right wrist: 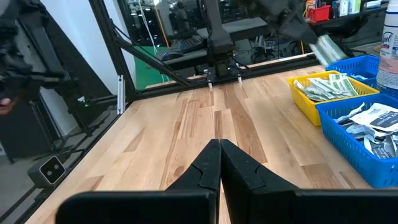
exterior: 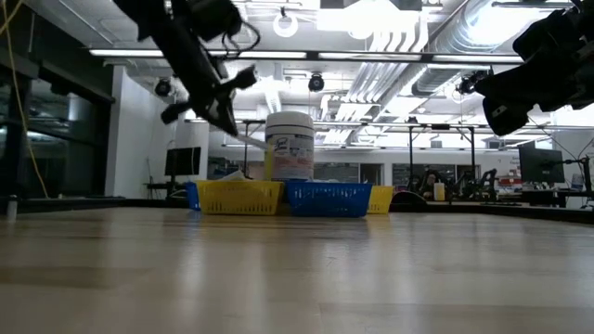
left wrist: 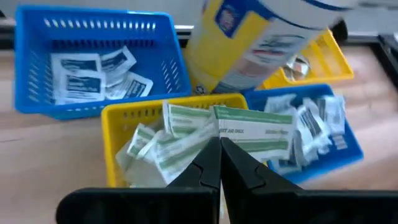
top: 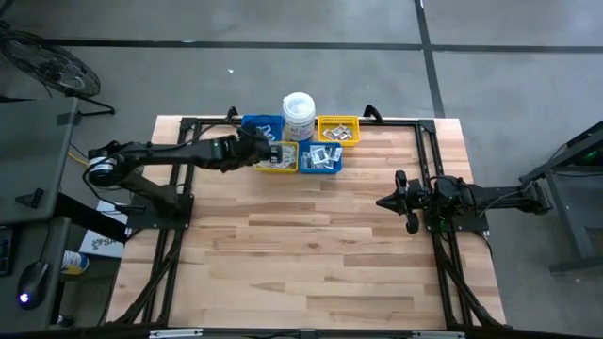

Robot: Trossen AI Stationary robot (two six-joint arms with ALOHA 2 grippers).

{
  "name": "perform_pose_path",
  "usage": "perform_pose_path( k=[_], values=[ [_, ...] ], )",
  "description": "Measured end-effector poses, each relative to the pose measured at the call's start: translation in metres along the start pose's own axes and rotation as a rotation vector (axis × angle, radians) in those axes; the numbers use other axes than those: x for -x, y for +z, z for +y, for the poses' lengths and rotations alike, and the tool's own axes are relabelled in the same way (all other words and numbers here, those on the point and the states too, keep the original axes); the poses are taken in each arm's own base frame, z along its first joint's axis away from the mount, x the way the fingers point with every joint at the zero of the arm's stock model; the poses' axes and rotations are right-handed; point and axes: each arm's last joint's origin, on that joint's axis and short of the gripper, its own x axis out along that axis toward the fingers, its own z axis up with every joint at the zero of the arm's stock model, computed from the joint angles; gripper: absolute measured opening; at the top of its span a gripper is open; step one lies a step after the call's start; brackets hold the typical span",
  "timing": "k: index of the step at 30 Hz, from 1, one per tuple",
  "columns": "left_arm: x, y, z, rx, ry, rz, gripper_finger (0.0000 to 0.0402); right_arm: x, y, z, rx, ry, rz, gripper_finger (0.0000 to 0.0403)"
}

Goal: Pick & Place First Aid Supplies
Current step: Put the green bandage pad into the left yellow bin

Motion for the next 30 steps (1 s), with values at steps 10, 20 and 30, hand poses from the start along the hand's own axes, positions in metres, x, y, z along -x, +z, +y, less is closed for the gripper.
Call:
perform_pose_path(
  k=[10, 20, 30],
  values=[
    [-0.037, 0.003, 0.023, 0.144, 0.025, 0.082, 0.0000, 0.000, 0.000, 0.000, 0.000, 0.000, 0.000, 0.0001],
    [-0.050, -0.010, 0.028, 0.228, 0.117, 0.144, 0.0000, 0.000, 0.000, 0.000, 0.000, 0.000, 0.000, 0.0000],
    [-0.049, -0.011, 0.029, 0.240, 0.126, 0.160, 0.0023, 0.000, 0.000, 0.000, 0.000, 0.000, 0.000, 0.0000]
  ],
)
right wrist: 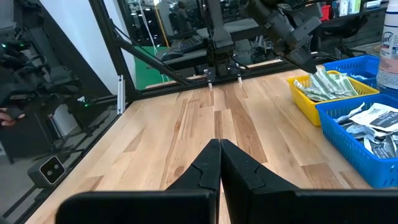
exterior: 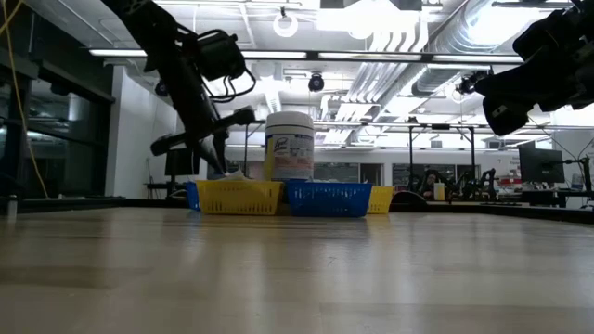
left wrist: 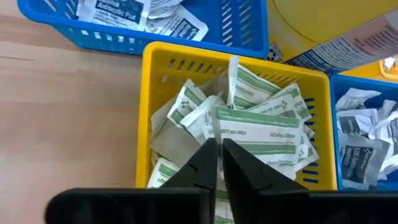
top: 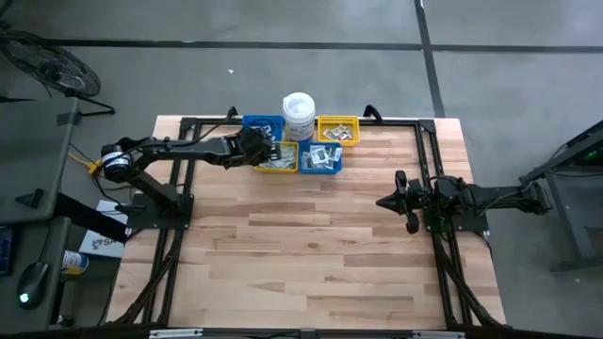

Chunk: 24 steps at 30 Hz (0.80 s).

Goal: Pick & Place First Aid Supplies
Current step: Put the green bandage pad into the left yellow bin, then return to Home Position

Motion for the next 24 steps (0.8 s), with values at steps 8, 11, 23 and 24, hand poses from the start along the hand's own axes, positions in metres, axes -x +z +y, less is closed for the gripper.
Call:
perform_pose_path(
  k=[8, 11, 23, 24],
  values=[
    [0.000, 0.000, -0.003, -0.038, -0.038, 0.013, 0.0106, 0.000, 0.000, 0.000, 0.000, 0.000, 0.000, 0.0000],
    [0.001, 0.001, -0.007, -0.077, -0.094, 0.031, 0.0133, 0.000, 0.000, 0.000, 0.000, 0.000, 0.000, 0.0000],
    [0.048, -0.013, -0.031, -0.184, -0.332, -0.062, 0.0147, 0.000, 0.000, 0.000, 0.000, 0.000, 0.000, 0.0001],
    [0.052, -0.019, -0.033, -0.203, -0.343, -0.066, 0.0147, 0.000, 0.000, 0.000, 0.000, 0.000, 0.000, 0.0000]
  ],
)
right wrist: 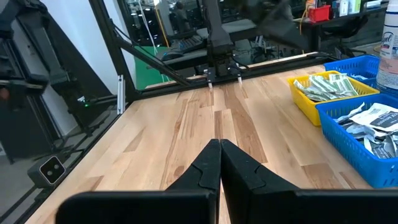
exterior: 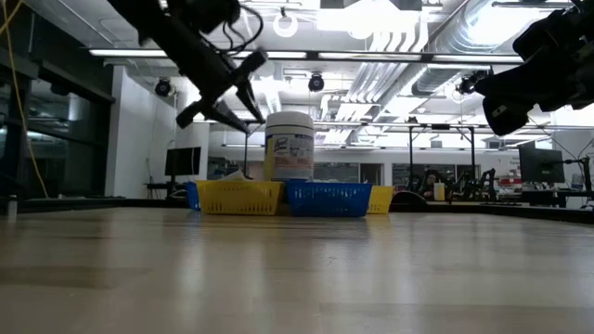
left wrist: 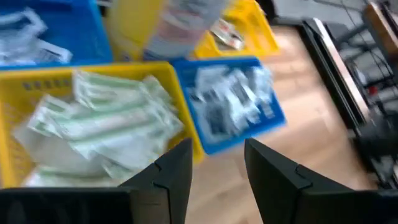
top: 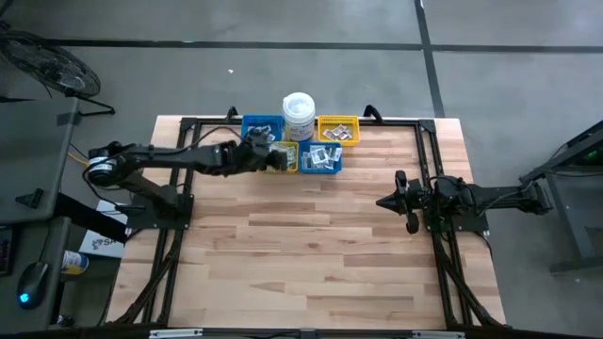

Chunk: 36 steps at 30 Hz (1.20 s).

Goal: Pick & Place First Aid Supplies
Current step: Return to Home Position

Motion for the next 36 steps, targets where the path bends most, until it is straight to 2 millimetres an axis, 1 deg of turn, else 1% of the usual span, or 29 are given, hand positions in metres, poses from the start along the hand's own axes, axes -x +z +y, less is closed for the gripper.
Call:
perform_pose_path(
  k=[4, 10, 12, 14, 16, 19, 22, 24, 27, 29, 32, 36],
  values=[
    [0.015, -0.020, -0.016, -0.061, -0.048, -0.002, 0.0147, 0.000, 0.000, 0.000, 0.000, -0.001, 0.000, 0.0000],
    [0.039, -0.061, -0.037, -0.146, -0.113, 0.005, 0.0147, 0.000, 0.000, 0.000, 0.000, 0.000, 0.000, 0.0000],
    [0.047, -0.072, -0.042, -0.216, -0.137, 0.012, 0.0147, 0.000, 0.000, 0.000, 0.000, 0.000, 0.000, 0.0001],
    [0.052, -0.079, -0.045, -0.298, -0.163, 0.027, 0.0147, 0.000, 0.000, 0.000, 0.000, -0.001, 0.000, 0.0000],
    [0.058, -0.078, -0.041, -0.350, -0.249, 0.057, 0.0147, 0.000, 0.000, 0.000, 0.000, 0.000, 0.000, 0.0001],
    [0.067, -0.068, -0.027, -0.366, -0.488, 0.018, 0.0147, 0.000, 0.000, 0.000, 0.000, 0.000, 0.000, 0.0000],
    [0.072, -0.066, 0.005, -0.371, -0.632, -0.048, 0.0147, 0.000, 0.000, 0.000, 0.000, 0.000, 0.000, 0.0000],
    [0.075, -0.068, 0.031, -0.376, -0.668, -0.066, 0.0147, 0.000, 0.000, 0.000, 0.000, -0.001, 0.004, 0.0001],
    [0.078, -0.075, 0.068, -0.370, -0.676, -0.069, 0.0147, -0.001, -0.001, 0.000, -0.001, -0.002, 0.008, 0.0000],
    [0.080, -0.079, 0.090, -0.364, -0.681, -0.071, 0.0147, -0.001, -0.001, 0.000, -0.001, -0.003, 0.010, 0.0001],
    [0.086, -0.083, 0.109, -0.349, -0.739, -0.096, 0.0147, -0.001, -0.001, 0.000, -0.001, -0.003, 0.010, 0.0000],
    [0.092, -0.087, 0.122, -0.401, -0.843, -0.115, 0.0147, -0.001, -0.001, 0.000, -0.001, -0.003, 0.010, 0.0000]
  ],
)
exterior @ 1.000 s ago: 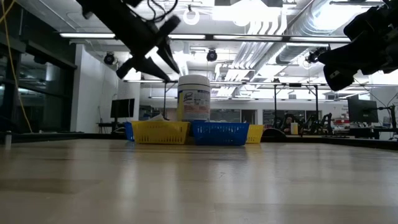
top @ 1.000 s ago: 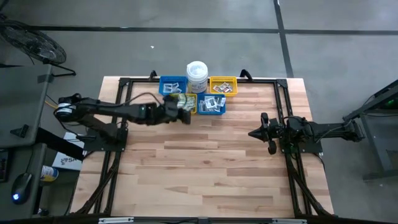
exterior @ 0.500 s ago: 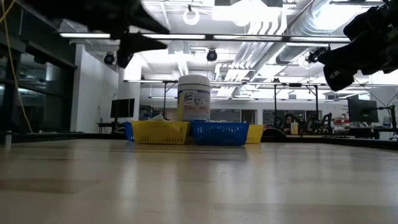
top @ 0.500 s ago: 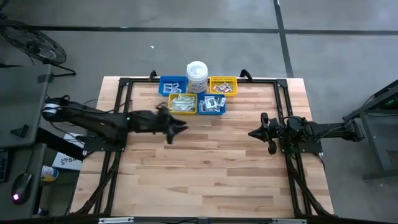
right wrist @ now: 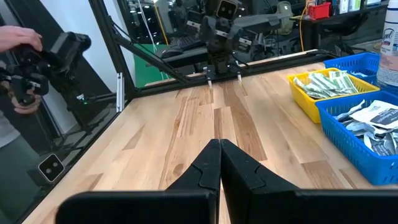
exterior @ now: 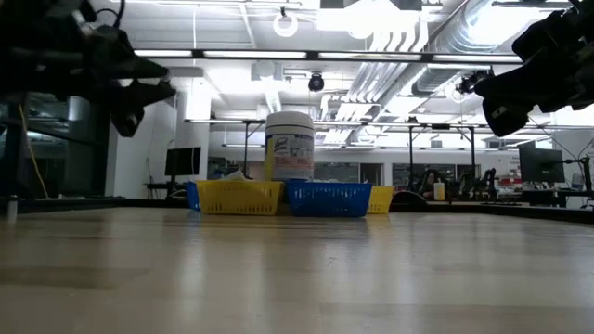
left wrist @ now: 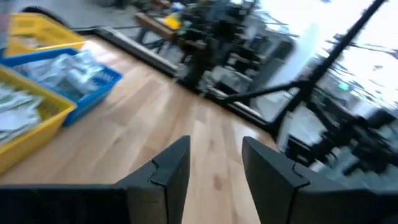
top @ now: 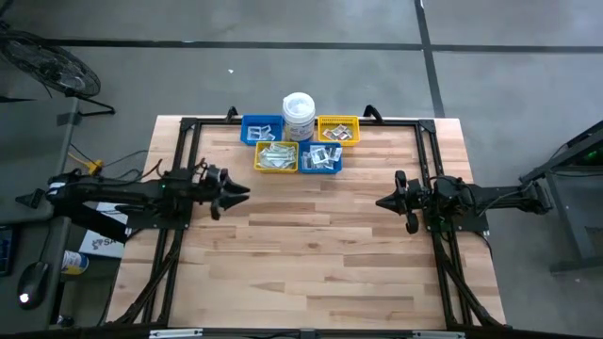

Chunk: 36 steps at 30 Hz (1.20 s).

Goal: Pick & Place First Aid Supplies
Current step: Return to Home Position

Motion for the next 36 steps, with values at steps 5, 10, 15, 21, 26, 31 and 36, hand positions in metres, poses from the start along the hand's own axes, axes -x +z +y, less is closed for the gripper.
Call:
perform_pose_path(
  k=[5, 10, 15, 21, 26, 31, 36],
  values=[
    [0.008, -0.004, 0.000, -0.052, -0.072, -0.011, 0.0147, 0.000, 0.000, 0.000, 0.000, 0.000, 0.000, 0.0000],
    [0.013, -0.008, 0.002, -0.124, -0.051, 0.025, 0.0147, 0.000, 0.000, 0.000, 0.000, 0.000, 0.000, 0.0001],
    [0.019, -0.011, 0.006, -0.133, 0.051, 0.021, 0.0147, 0.000, 0.000, 0.000, 0.000, 0.000, 0.000, 0.0001],
    [0.028, -0.012, 0.008, -0.183, 0.097, 0.006, 0.0147, 0.000, 0.000, 0.000, 0.000, 0.000, 0.000, 0.0000],
    [0.032, -0.009, 0.004, -0.224, 0.021, -0.026, 0.0147, 0.000, 0.000, 0.000, 0.000, 0.000, 0.000, 0.0000],
    [0.033, -0.008, 0.004, -0.224, 0.026, -0.043, 0.0147, 0.000, 0.000, 0.000, 0.000, -0.001, 0.001, 0.0000],
    [0.033, -0.008, 0.004, -0.224, 0.028, -0.041, 0.0147, 0.000, 0.000, 0.000, 0.000, 0.000, 0.001, 0.0001]
  ],
)
